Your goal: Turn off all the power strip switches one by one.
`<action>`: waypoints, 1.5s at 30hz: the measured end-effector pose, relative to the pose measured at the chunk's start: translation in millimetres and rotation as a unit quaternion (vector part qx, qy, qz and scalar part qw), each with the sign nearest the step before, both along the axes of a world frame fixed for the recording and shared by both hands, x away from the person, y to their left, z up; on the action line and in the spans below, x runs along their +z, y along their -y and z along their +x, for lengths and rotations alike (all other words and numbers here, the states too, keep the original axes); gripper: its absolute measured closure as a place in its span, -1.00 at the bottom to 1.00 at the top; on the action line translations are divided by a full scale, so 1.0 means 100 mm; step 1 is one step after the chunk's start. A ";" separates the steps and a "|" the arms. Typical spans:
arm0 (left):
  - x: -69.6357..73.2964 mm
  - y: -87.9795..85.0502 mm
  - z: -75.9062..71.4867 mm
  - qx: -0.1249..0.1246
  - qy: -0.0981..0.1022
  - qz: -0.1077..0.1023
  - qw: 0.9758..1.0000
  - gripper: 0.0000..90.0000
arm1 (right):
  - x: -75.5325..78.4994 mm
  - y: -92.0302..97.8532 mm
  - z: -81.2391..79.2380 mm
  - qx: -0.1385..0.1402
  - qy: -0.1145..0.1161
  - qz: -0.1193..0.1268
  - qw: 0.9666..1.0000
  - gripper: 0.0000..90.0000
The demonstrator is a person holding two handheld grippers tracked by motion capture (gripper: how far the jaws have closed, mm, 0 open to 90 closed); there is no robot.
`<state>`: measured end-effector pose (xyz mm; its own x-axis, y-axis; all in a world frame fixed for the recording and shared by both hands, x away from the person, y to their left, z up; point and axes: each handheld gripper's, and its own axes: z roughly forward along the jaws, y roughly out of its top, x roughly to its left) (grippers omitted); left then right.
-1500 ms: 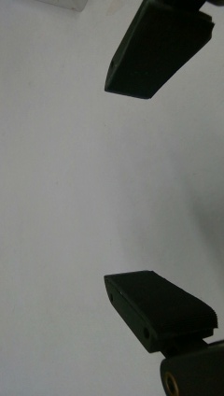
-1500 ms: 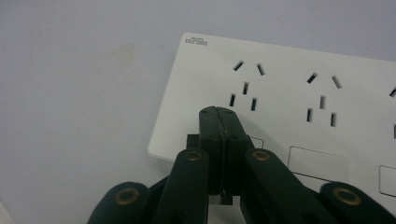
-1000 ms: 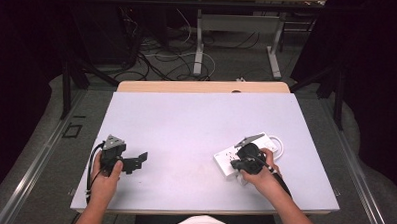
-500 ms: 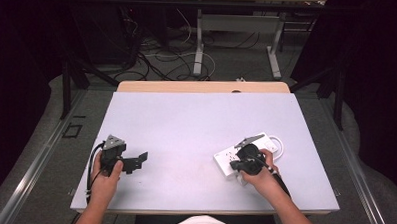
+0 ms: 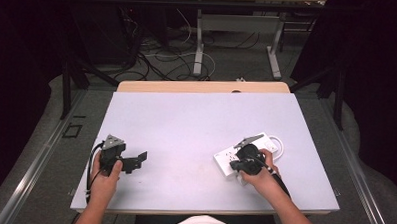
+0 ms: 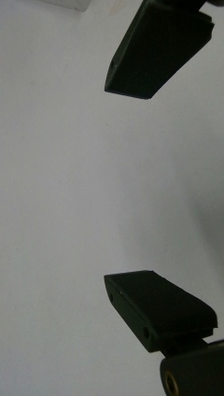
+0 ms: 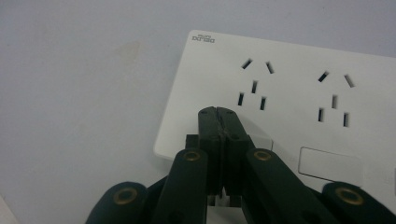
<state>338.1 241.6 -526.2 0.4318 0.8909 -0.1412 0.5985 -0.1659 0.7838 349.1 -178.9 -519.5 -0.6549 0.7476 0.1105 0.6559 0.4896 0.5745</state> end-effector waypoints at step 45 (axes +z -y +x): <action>0.00 -0.03 0.00 0.006 0.000 -0.004 1.000 -0.82 | 0.06 0.92 0.02 -0.122 0.104 0.031 0.987 -0.27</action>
<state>338.5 244.6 -526.1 0.4210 0.8950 -0.1475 0.6004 -0.1531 0.7849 350.9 -270.5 -513.2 -0.4699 0.8817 0.0428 0.6149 0.2921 0.7325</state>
